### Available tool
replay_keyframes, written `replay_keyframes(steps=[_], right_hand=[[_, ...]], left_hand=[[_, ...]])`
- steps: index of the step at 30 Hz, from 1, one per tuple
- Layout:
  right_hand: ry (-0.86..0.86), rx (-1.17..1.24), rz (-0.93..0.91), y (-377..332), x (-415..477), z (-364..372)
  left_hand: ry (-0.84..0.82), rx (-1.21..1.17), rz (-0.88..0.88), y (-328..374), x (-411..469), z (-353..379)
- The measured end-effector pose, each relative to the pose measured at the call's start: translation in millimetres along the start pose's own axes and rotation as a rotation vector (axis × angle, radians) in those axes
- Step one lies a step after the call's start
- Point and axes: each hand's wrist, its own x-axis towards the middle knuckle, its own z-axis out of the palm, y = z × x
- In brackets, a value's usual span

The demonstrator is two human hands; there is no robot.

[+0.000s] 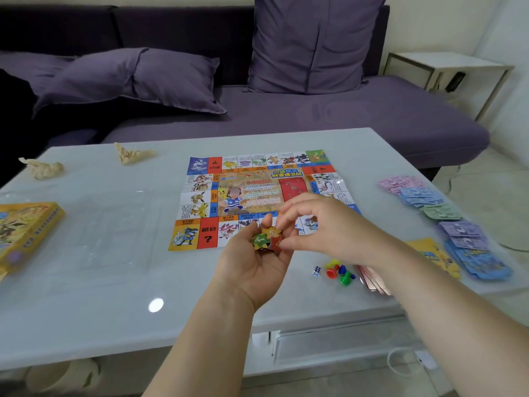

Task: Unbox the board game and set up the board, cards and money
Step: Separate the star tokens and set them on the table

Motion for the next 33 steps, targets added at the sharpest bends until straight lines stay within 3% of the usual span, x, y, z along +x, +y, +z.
replay_keyframes(steps=[11,15,23,30,33], right_hand=[[-0.171,0.112,0.088,-5.5,0.1,-6.5],[-0.127,0.191,0.151,-4.8,2.8,-8.9],[-0.072,0.036,0.151,-3.8,5.6,2.4],[0.023,0.305,0.248,-3.9,2.2,8.9],[-0.071,0.187,0.285,-10.7,-5.9,27.8]], left_hand=[[-0.018,0.085,-0.001,-1.0,-3.8,-2.9],[0.035,0.141,0.015,-0.8,-3.9,-3.6],[0.103,0.203,0.061,0.5,-2.9,-6.9],[0.048,0.166,0.071,18.0,-20.4,-19.8],[0.053,0.166,0.159,38.2,-38.7,-32.3]])
